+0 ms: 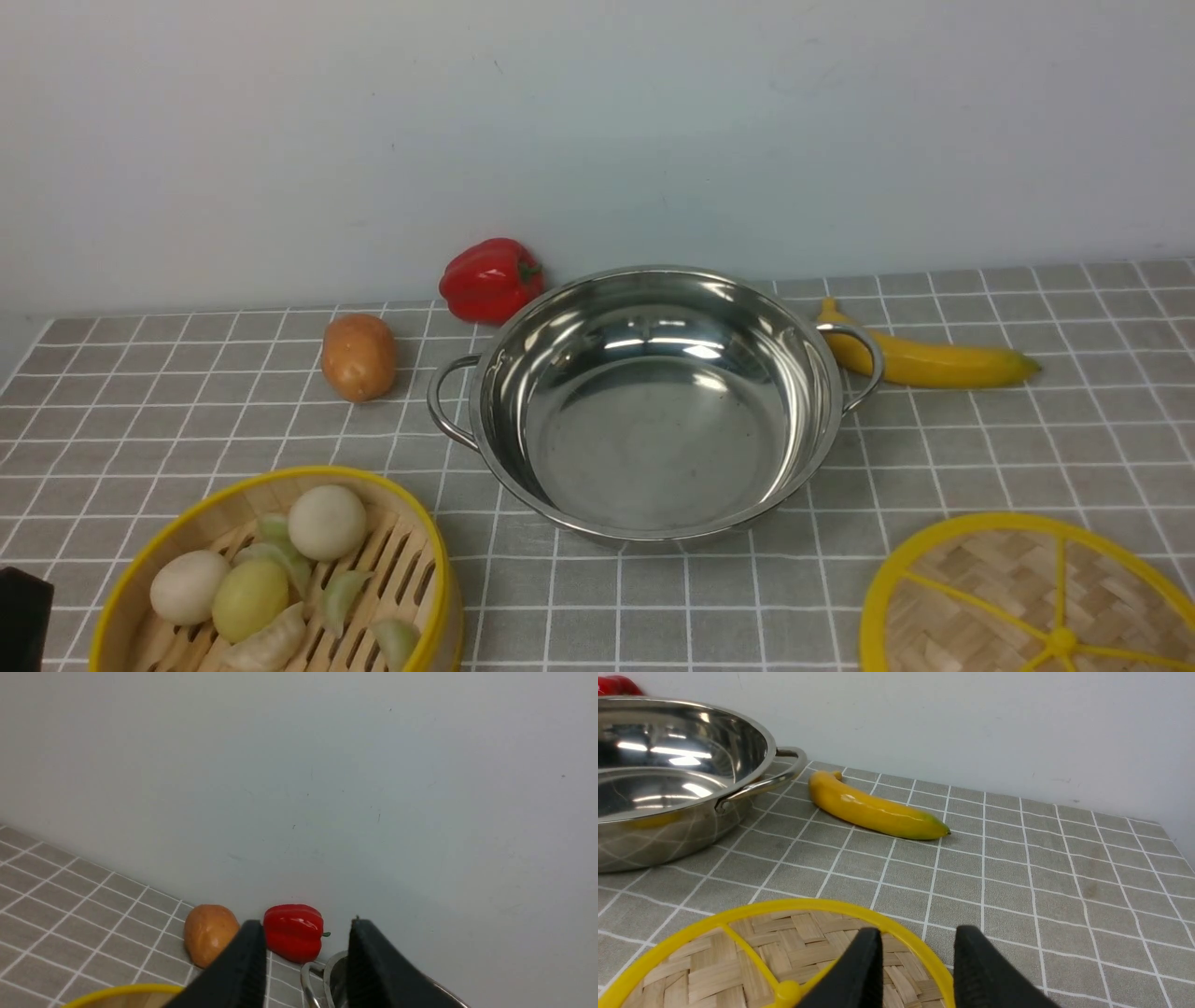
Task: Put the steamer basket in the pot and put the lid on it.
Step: Use the left arm to lift the steamer closest to it
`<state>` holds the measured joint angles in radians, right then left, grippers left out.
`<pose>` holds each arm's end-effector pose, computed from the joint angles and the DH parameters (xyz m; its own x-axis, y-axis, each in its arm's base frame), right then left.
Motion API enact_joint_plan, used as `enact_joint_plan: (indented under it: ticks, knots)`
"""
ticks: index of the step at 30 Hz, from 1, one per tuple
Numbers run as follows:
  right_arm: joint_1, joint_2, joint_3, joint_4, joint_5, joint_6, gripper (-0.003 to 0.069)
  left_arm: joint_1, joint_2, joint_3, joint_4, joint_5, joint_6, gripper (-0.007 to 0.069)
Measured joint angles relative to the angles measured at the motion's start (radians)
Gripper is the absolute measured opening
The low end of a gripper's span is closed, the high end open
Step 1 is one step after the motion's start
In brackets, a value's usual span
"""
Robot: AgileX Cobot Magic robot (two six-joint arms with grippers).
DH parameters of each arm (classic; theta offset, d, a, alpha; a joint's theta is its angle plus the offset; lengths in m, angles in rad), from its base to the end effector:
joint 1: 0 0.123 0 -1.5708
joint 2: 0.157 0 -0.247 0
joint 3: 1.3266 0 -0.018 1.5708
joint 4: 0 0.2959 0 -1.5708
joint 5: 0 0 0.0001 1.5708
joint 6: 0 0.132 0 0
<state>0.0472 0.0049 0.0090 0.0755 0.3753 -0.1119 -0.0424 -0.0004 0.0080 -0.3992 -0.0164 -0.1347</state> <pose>0.1756 0.0120 0.1632 -0.2929 -0.0555 -0.9545 -0.0858 0.9958 -0.0316 0.1808 -0.0069 0.2154 0.0630 -0.5120 -0.8567 0.0791 0.8583 -0.5071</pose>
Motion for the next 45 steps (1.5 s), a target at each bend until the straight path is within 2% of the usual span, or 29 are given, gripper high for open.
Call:
enact_joint_plan:
  ticks: [5,11,12,13,14,15,19,21,24,27,29,32,38,42,45]
  knots:
    - [0.0,0.0,0.0,0.0,0.0,0.0,0.0243,0.0,0.0,-0.033,0.001,0.073,-0.014,0.0243]
    - [0.0,0.0,0.0,0.001,0.0,0.0,0.0243,0.0,0.087,-0.283,0.018,0.413,0.026,0.0243]
    - [0.0,0.0,0.0,0.001,0.0,0.0,0.0243,0.0,0.152,-0.385,0.018,0.557,0.049,0.0243]
    - [0.0,0.0,0.0,0.001,0.0,0.0,0.0243,0.0,0.16,-0.385,0.018,0.573,0.05,0.0243]
    - [0.0,0.0,0.0,0.001,0.0,0.0,0.0243,0.0,0.236,-0.484,0.021,0.711,0.072,0.0243]
    - [0.0,0.0,0.0,0.001,0.0,0.0,0.0243,0.0,0.253,-0.494,0.021,0.725,0.074,0.0243]
    - [0.0,0.0,0.0,0.001,0.0,0.0,0.0243,0.0,0.463,-0.671,0.026,0.974,0.161,0.0243]
    - [0.0,0.0,0.0,0.001,0.0,0.0,0.0243,0.0,0.514,-0.699,0.027,1.003,0.194,0.0243]
    - [0.0,0.0,0.0,0.001,0.0,0.0,0.0243,0.0,0.712,-0.76,-0.013,1.04,0.349,0.0243]
    - [0.0,0.0,0.0,0.001,0.0,0.0,0.0243,0.0,0.898,-0.79,-0.157,1.038,0.468,0.0243]
    - [0.0,0.0,0.0,0.001,0.0,0.0,0.0243,0.0,1.026,-0.808,-0.245,1.029,0.493,0.0243]
    - [0.0,0.0,0.0,0.001,0.0,0.0,0.0243,0.0,1.185,-0.831,-0.296,0.997,0.479,0.0243]
    - [0.0,0.0,0.0,0.001,0.0,0.0,0.0243,0.0,1.461,-0.903,-0.314,0.978,0.433,0.0243]
    - [0.0,0.0,0.0,0.001,0.0,0.0,0.0243,-0.008,1.525,-0.934,-0.309,0.978,0.424,0.0243]
    - [0.0,0.0,0.0,0.001,0.0,0.0,0.0243,-0.039,1.526,-0.936,-0.246,0.976,0.392,0.0243]
